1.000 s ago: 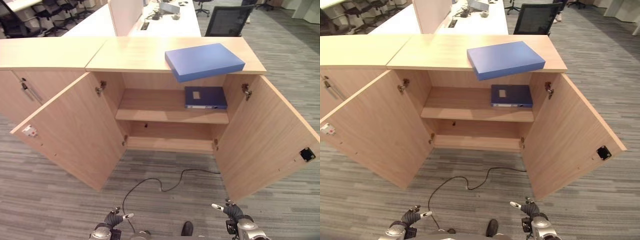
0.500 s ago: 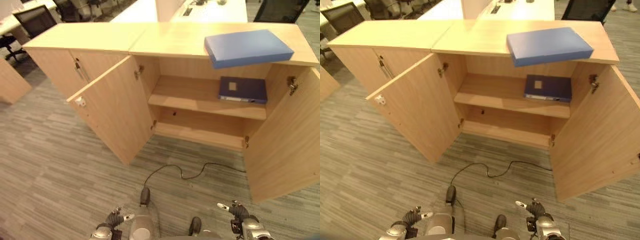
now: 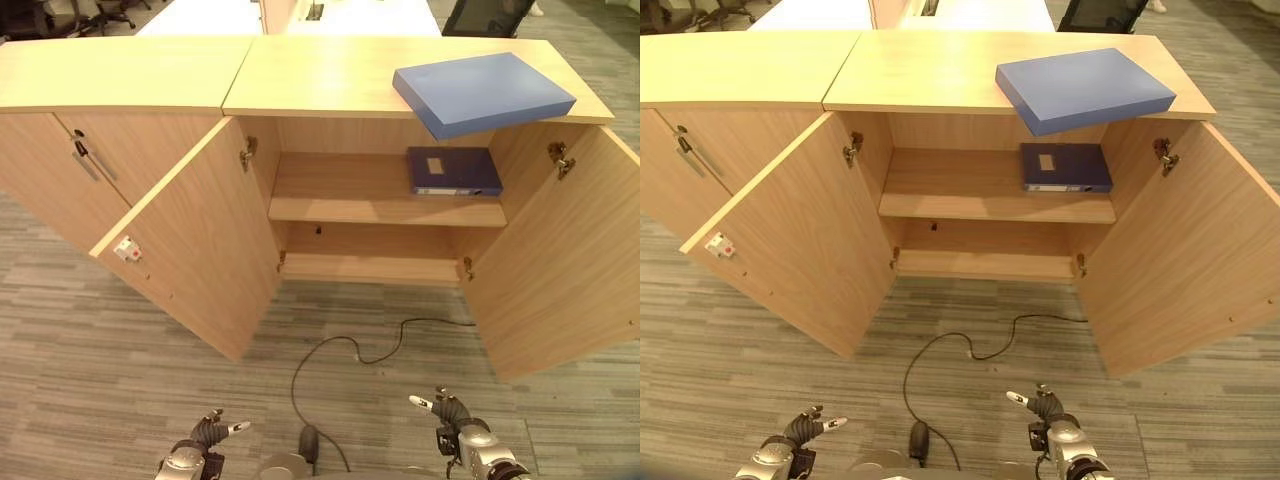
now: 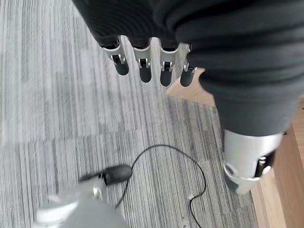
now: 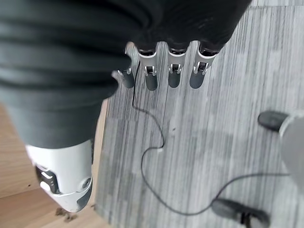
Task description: Put the empty folder in the office cabinet
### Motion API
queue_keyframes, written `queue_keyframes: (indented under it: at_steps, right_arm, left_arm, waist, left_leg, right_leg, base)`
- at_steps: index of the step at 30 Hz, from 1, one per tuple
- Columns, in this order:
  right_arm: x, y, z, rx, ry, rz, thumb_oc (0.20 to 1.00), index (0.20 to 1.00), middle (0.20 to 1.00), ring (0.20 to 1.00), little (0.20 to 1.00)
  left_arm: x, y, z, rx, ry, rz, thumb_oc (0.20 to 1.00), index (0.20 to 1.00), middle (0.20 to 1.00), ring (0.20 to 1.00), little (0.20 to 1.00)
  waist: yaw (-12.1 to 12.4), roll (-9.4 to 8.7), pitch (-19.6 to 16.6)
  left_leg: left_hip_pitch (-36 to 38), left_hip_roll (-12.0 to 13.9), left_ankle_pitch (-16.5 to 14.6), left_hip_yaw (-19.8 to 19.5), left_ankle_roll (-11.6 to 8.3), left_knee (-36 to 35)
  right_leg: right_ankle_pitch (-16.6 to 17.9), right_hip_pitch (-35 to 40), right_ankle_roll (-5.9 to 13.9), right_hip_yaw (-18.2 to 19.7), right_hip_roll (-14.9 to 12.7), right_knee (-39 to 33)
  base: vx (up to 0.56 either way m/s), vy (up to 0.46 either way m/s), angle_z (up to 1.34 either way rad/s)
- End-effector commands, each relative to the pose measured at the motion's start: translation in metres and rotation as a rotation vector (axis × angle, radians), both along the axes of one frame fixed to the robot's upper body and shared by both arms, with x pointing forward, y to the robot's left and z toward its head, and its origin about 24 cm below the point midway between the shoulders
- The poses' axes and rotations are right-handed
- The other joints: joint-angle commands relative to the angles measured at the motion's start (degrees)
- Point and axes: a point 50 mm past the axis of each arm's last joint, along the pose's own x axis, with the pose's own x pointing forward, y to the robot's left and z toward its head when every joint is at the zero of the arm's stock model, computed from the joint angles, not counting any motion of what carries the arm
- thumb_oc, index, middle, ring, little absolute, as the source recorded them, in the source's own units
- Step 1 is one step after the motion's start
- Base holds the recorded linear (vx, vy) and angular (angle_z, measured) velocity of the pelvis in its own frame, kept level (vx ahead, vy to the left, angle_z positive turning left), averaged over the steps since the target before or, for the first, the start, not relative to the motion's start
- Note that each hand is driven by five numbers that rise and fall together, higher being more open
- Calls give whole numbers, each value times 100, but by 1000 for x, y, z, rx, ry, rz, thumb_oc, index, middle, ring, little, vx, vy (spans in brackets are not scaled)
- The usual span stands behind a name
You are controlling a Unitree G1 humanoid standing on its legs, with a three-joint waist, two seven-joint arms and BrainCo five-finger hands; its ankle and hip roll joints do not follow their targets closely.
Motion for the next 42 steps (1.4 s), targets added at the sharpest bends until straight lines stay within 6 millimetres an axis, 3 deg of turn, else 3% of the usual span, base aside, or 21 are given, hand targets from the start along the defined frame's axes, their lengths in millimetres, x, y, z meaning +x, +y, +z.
queue_keyframes:
  at_steps: [1,2,5,6,8,10,15,18,19,21,25,28,30,31,34,35,37,40,42]
  right_arm:
    - [11,-6,9,-20,-68,22,1000,1000,1000,1000,1000]
    - [11,-6,9,-20,-68,22,1000,1000,1000,1000,1000]
    - [9,-9,8,-27,-60,14,1000,1000,1000,1000,1000]
    - [13,-12,11,-33,-73,-1,1000,1000,1000,1000,1000]
    - [14,-13,11,-35,-73,-4,1000,1000,1000,1000,1000]
    - [13,-17,12,-42,-73,-10,1000,1000,1000,1000,1000]
    - [-3,-24,6,-51,-25,-21,1000,1000,1000,1000,1000]
    - [-11,-33,5,-71,2,-26,1000,1000,1000,1000,1000]
    - [-12,-39,6,-87,4,-27,1000,1000,1000,1000,1000]
    - [-12,-42,7,-95,3,-27,1000,1000,1000,1000,1000]
    - [-10,-53,12,-131,3,-27,1000,1000,1000,1000,1000]
    - [-16,-59,11,-140,14,-60,1000,1000,1000,1000,1000]
    - [-19,-63,11,-144,23,-82,1000,1000,1000,1000,1000]
    - [-23,-65,10,-147,34,-92,1000,1000,1000,1000,1000]
    - [-29,-67,8,-145,54,-112,1000,1000,1000,1000,1000]
    - [-29,-67,8,-145,54,-112,1000,1000,1000,1000,1000]
    - [-33,-69,7,-151,67,-120,1000,1000,1000,1000,1000]
    - [-33,-67,6,-161,78,-103,1000,1000,1000,1000,1000]
    - [-34,-61,3,-138,74,-90,1000,1000,1000,1000,1000]
  left_arm:
    - [-1,14,4,30,-11,43,1000,1000,1000,1000,1000]
    - [-1,14,4,29,-11,43,1000,1000,1000,1000,1000]
    - [-7,14,1,34,15,36,1000,1000,1000,1000,1000]
    - [-8,12,0,39,21,25,1000,1000,1000,1000,1000]
    - [-7,11,0,39,21,22,1000,1000,1000,1000,1000]
    - [-6,10,0,39,16,16,1000,1000,1000,1000,1000]
    - [-12,8,-2,36,32,10,1000,1000,1000,1000,1000]
    - [-15,1,-5,16,39,20,1000,1000,1000,1000,1000]
    - [-15,-4,-7,-4,33,36,1000,1000,1000,1000,1000]
    - [-13,-7,-7,-18,27,37,1000,1000,1000,1000,1000]
    - [-2,-16,-6,-43,0,19,1000,1000,1000,1000,1000]
    - [9,-18,-2,-43,-24,-6,1000,1000,1000,1000,1000]
    - [14,-18,0,-43,-35,-11,1000,1000,1000,1000,1000]
    - [15,-16,0,-35,-36,-12,1000,1000,1000,1000,1000]
    - [17,-15,1,-35,-37,-11,1000,1000,1000,1000,1000]
    - [17,-15,1,-35,-38,-11,1000,1000,1000,1000,1000]
    - [12,-12,0,-25,-21,-19,1000,1000,1000,1000,1000]
    - [5,-8,-2,-13,8,-14,1000,1000,1000,1000,1000]
    - [1,-7,-3,-19,10,-4,1000,1000,1000,1000,1000]
  waist:
    - [26,4,73]
    - [20,4,81]
    - [-86,54,165]
    - [-277,17,263]
    - [-301,29,303]
    - [-458,40,345]
    - [-545,-14,268]
    - [-664,76,162]
    - [-726,166,168]
    - [-742,205,184]
    - [-771,272,278]
    - [-766,87,427]
    - [-775,-38,475]
    - [-747,-99,505]
    - [-635,-201,500]
    - [-643,-217,487]
    - [-494,-226,480]
    - [-247,-143,472]
    - [-231,-137,382]
  left_leg:
    - [-259,207,-143,-315,-190,182]
    - [-249,206,-148,-321,-192,181]
    - [36,224,-419,-373,-276,256]
    - [269,276,-675,-523,-397,357]
    - [362,330,-752,-529,-440,377]
    - [666,499,-944,-592,-575,363]
    - [1035,624,-1178,-647,-733,347]
    - [1161,897,-1221,-718,-872,448]
    - [1091,1105,-1096,-749,-965,678]
    - [1000,1192,-999,-758,-1008,877]
    - [720,1412,-303,-786,-1107,1650]
    - [86,1450,518,-980,-955,2746]
    - [-200,1404,734,-910,-898,3233]
    - [-361,1422,702,-829,-903,3491]
    - [-893,1045,214,-670,-821,3405]
    - [-904,1025,244,-669,-812,3378]
    - [-1216,994,149,-535,-855,2701]
    - [-1261,889,261,-882,-958,1657]
    - [-1041,899,148,-1049,-965,1478]
  right_leg:
    - [681,336,97,-359,-90,45]
    - [670,347,96,-365,-92,53]
    - [287,183,-99,-543,-39,-823]
    - [630,-192,-14,-320,-178,-1716]
    - [778,-237,42,-295,-197,-1938]
    - [1076,-597,195,-345,-395,-2333]
    - [1289,-515,278,-417,-491,-2371]
    - [1204,-563,192,-419,-404,-2071]
    - [950,-695,52,-443,-283,-1671]
    - [776,-744,-45,-449,-239,-1466]
    - [209,-700,-392,-435,144,-1148]
    - [-126,-454,-758,-257,454,-1094]
    - [-244,-293,-905,-265,572,-1131]
    - [-313,-216,-962,-259,613,-1134]
    - [-430,165,-974,-248,737,-1325]
    - [-409,155,-969,-253,719,-1343]
    - [-507,438,-926,-222,793,-1457]
    - [-646,811,-828,-56,984,-1585]
    - [-644,851,-770,32,992,-1536]
  base:
    - [127,83,-15]
    - [213,19,-8]
    - [308,-121,-11]
    - [360,-237,-8]
    - [271,-200,7]
    - [367,-296,3]
    - [234,-210,12]
    - [280,-256,10]
    - [182,-241,-16]
    - [96,-203,-22]
    - [130,-235,-4]
    - [165,-334,-19]
    - [177,-324,-12]
    - [211,-283,-2]
    - [227,-166,11]
    - [270,-76,-5]
    - [311,0,-6]
    - [290,73,-21]
    - [203,63,-77]
